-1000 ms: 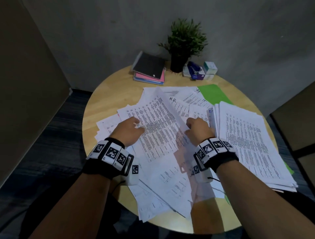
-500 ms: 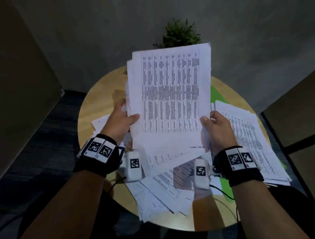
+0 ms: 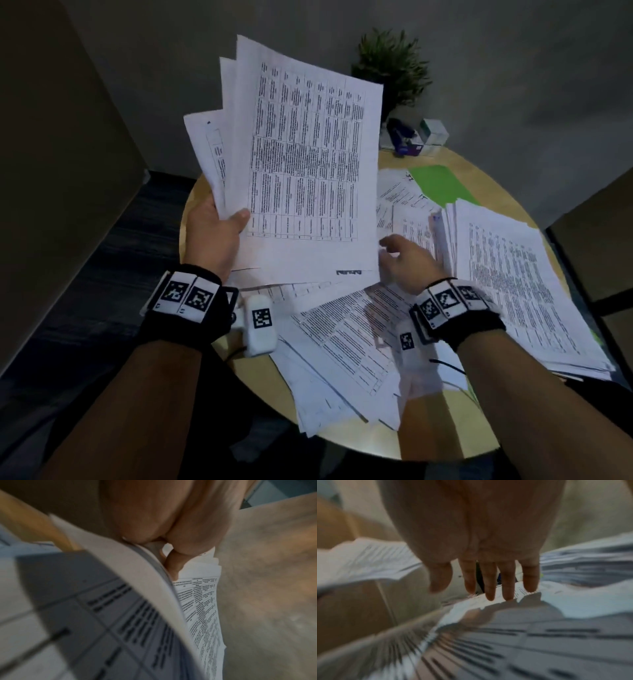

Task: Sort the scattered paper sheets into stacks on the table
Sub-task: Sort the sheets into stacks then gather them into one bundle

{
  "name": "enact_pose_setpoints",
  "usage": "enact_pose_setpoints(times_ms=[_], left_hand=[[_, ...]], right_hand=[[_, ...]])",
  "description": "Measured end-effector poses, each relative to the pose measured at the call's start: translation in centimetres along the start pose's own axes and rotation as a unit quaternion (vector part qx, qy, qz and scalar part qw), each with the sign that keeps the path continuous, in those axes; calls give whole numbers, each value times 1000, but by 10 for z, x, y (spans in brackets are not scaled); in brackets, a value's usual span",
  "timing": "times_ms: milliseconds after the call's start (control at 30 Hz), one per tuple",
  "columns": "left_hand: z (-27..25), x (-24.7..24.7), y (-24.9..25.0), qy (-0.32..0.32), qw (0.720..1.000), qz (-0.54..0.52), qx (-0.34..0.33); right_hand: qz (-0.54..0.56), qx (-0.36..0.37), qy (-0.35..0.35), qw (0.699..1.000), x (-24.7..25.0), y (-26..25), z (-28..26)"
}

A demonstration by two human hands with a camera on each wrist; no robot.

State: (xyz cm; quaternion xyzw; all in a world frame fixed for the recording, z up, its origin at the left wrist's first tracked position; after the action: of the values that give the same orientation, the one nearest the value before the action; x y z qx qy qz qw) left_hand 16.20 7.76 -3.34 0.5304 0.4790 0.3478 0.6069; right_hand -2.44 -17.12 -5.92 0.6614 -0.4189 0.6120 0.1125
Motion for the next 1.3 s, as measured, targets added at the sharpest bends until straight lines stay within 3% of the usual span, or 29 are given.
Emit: enact_pose_setpoints(times_ms=[100,200,267,433,667,833,1033,1133,1300], left_hand=[[2,3,1,-2,1000,18,-6],[0,-3,3,-19,1000,20,-6],[0,-5,3,-21,1000,24,-3],[3,-9,1,-21,999,38,-2],[4,-11,-2,-26,999,47,11],[5,-13,-6,-37,998,42,32],[0,-27,-12,-74,995,14,67],[-3,-33,-12,-94,992,-15,78],[-4,-43,-19,-110,989,-20,95]], right_hand=[[-130,-24,-30,991,-21,4,1],[-183,-30,-14,983,-16,-2,-1],[-189,-25,6,982,-11,-2,-1],[-178,7,-23,984,-16,-2,-5],[-140,7,34,990,5,-1,-4],[-11,-20,74,997,49,12,-4],[93,-33,183,978,101,31,-11],[173,-29,228,958,113,32,-18],[356,20,259,898,118,19,-29]])
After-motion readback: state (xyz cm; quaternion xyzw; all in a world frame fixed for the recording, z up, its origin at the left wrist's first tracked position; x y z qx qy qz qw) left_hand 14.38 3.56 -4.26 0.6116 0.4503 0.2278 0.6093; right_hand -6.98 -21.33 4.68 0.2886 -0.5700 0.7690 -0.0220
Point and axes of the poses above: each hand's wrist, its own z-axis towards the middle knuckle, its own x-axis out of the back of the hand, y = z × x, the point moved 7 cm from there along z, towards the middle knuckle, and after that the axes turned 6 degrees about -z, right-handed, at the moved point
